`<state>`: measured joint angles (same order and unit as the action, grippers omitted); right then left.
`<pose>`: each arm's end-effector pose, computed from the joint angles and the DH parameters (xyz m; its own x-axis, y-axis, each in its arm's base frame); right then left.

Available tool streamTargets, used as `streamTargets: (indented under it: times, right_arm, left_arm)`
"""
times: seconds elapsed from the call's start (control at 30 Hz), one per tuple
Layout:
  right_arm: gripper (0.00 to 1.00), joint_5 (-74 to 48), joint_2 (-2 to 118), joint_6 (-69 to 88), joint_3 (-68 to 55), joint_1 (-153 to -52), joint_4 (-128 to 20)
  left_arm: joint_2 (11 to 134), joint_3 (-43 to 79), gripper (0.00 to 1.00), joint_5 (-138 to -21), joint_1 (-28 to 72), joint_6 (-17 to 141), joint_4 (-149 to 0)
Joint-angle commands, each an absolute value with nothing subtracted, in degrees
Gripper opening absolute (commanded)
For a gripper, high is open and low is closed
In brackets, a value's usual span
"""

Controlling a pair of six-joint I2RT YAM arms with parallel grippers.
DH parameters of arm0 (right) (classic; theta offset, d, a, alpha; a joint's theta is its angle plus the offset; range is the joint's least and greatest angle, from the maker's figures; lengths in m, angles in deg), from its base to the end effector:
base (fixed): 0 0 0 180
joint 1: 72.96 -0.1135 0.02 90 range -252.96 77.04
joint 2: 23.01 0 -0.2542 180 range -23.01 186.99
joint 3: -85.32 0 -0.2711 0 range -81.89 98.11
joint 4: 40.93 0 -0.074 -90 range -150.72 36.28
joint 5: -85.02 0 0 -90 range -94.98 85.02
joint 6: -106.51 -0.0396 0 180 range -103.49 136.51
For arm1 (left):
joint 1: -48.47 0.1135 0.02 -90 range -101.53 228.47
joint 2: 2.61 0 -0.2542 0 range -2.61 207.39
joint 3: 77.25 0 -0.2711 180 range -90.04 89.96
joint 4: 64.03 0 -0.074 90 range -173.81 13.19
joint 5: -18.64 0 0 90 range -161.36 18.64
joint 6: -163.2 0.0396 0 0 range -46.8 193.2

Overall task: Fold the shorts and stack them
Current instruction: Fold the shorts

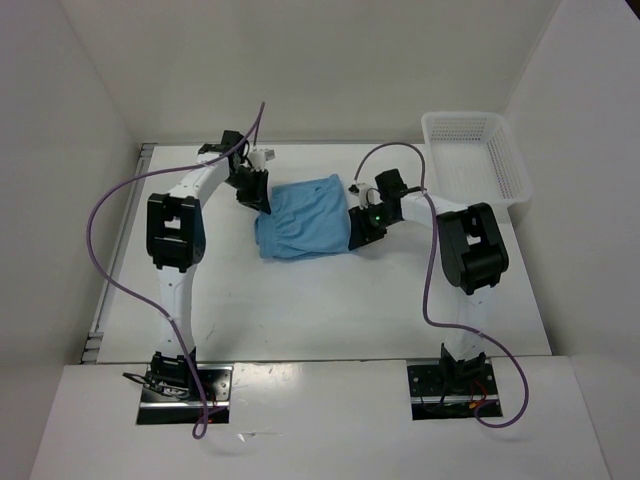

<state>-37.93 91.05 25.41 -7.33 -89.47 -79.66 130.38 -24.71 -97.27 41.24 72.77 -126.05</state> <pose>0.3873 0.1373 0.1262 -0.7911 -0.3699 -0.4872 -0.5847 0.6914 0.4244 0.4988 -0.0807 0.1720 -0.9189 0.1098 -0.3788 0.2719 0.8722 -0.4067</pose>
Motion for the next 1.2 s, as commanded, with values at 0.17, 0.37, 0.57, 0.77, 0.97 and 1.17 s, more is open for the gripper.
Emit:
streamTargets:
  times: [0.17,0.37,0.57,0.77,0.97,1.17]
  right_arm:
    - [0.0,-39.1,92.8,25.7,-7.5,-90.5,-78.8]
    - [0.0,-41.0,92.2,31.4,-8.2,-88.7,-82.3]
    - [0.0,-42.7,92.2,33.1,-6.9,-88.7,-83.1]
    - [0.68,-41.5,91.7,32.5,-4.1,-88.7,-83.6]
    - [0.79,-40.0,88.8,35.4,-1.1,-88.7,-87.3]
    - [0.83,-36.4,82.7,33.5,5.6,-86.1,-89.8]
  left_arm:
    - [133.1,-32.5,0.03,-98.9,42.2,73.2,-124.5]
    - [136.4,-38.7,0.0,-94.9,44.4,73.2,-124.5]
    - [139.9,-42.7,0.16,-95.4,43.9,73.2,-124.0]
    - [141.3,-43.4,0.49,-97.6,42.1,73.2,-124.5]
    - [138.1,-42.1,0.75,-98.7,42.7,73.2,-125.6]
    - [128.4,-36.5,1.0,-99.8,45.0,73.2,-125.6]
